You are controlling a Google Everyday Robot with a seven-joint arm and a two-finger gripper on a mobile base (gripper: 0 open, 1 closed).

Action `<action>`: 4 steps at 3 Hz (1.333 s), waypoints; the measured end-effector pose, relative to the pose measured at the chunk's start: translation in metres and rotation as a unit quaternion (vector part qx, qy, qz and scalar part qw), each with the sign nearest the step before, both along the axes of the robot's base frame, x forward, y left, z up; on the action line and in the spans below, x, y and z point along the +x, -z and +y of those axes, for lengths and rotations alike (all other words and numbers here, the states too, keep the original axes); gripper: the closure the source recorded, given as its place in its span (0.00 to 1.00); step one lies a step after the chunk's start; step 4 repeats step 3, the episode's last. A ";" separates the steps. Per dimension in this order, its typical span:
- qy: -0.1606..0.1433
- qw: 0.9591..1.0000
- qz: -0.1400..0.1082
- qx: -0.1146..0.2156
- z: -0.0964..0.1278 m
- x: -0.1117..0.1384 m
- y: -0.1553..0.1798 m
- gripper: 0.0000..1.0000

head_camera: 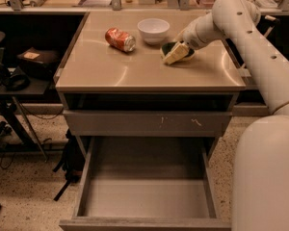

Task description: Pick sponge from middle drawer and place on counter

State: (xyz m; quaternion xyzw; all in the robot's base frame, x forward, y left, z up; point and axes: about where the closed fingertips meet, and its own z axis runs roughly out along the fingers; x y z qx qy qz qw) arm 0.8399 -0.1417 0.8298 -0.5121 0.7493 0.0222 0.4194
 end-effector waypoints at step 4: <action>0.000 1.000 0.000 0.000 0.000 0.000 0.000 0.00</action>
Offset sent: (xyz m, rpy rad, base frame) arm 0.0000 0.0000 0.0000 0.0000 0.0000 0.0000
